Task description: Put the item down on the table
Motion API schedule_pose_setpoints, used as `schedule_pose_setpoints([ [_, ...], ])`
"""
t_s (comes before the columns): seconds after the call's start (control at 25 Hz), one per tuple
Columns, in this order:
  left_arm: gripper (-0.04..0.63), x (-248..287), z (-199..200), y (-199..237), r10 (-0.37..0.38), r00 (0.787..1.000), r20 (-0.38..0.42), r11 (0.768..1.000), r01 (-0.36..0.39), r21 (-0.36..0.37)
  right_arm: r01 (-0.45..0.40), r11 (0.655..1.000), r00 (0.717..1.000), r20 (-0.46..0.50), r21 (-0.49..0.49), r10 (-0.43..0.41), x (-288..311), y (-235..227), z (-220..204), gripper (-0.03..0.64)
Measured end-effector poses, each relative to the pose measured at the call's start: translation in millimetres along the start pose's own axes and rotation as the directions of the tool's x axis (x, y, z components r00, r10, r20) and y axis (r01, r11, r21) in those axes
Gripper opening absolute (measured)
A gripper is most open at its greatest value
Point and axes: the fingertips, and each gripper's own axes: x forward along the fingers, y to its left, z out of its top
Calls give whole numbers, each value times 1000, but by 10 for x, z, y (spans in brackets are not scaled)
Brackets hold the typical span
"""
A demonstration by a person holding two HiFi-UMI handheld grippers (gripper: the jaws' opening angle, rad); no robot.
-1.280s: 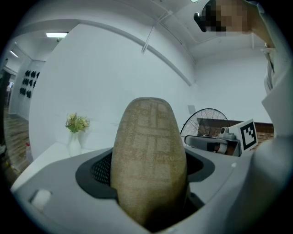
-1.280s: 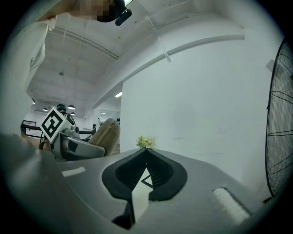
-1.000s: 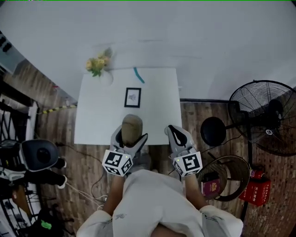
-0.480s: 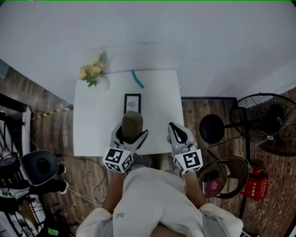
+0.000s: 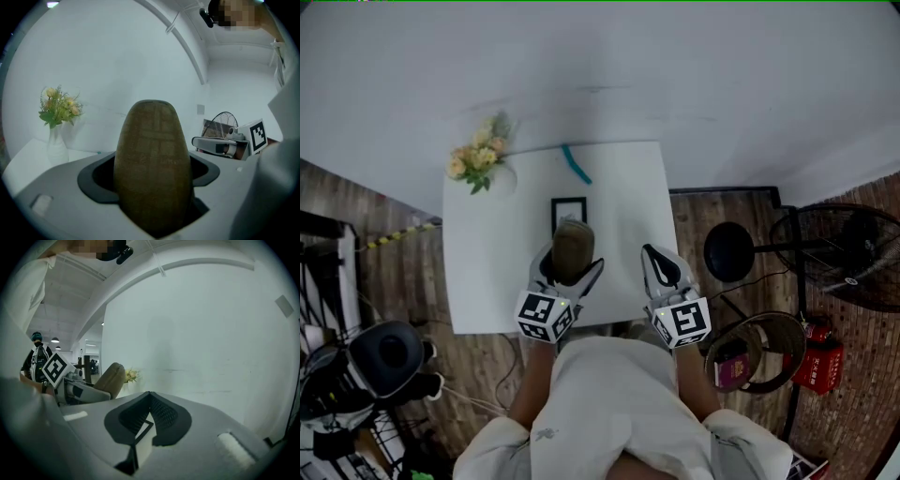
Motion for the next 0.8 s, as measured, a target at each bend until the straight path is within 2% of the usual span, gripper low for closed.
schedule_pose_setpoints([
  [0.44,436,410,-297,127,-7,996,-85,999,3,-50,-16,1000,995,-96,25,19,251,-217,-358,3],
  [0.8,436,790,-483,146,50,991,-125,995,-60,-79,-84,995,984,-150,54,92,453,-511,-640,3],
])
